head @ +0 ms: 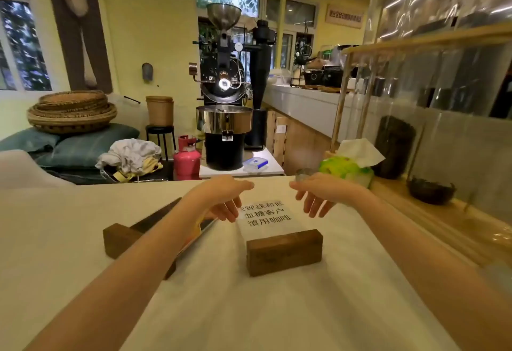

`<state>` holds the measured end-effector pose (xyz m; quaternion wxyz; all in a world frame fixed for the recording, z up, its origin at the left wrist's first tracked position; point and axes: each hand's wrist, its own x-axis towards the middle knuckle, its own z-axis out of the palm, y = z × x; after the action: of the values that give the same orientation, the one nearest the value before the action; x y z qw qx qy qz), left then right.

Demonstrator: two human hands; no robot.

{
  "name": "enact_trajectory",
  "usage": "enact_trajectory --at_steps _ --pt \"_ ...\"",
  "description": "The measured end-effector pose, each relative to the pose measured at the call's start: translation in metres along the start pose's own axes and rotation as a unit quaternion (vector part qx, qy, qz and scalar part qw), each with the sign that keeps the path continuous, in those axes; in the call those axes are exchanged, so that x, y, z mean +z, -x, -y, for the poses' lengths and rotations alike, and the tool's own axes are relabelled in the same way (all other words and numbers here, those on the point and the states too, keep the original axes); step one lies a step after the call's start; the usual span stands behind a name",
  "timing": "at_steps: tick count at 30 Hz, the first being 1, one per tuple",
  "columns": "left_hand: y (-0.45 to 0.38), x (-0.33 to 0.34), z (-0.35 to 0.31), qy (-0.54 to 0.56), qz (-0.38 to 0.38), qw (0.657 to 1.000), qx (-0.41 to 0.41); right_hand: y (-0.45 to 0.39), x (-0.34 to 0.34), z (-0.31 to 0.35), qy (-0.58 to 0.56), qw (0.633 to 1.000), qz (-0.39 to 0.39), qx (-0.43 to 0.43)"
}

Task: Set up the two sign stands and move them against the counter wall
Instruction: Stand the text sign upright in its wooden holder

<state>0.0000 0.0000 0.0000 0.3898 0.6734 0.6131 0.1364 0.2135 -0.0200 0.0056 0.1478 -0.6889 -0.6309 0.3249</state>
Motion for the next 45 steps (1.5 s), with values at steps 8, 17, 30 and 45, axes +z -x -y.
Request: enact_trajectory --at_steps 8,17,30,45 --pt "-0.010 0.020 0.025 -0.006 0.019 0.999 -0.051 -0.011 0.025 -0.020 0.025 0.994 0.049 0.095" --pt "-0.008 0.039 0.042 0.174 0.018 0.982 -0.076 -0.016 0.039 -0.031 -0.029 0.996 0.015 0.079" --pt "0.006 0.040 0.036 0.203 -0.037 0.978 -0.020 -0.006 0.049 -0.027 -0.089 0.992 -0.070 0.061" --pt "0.027 0.039 0.035 0.199 -0.214 0.952 0.089 0.007 0.069 -0.030 -0.199 0.950 -0.212 -0.113"
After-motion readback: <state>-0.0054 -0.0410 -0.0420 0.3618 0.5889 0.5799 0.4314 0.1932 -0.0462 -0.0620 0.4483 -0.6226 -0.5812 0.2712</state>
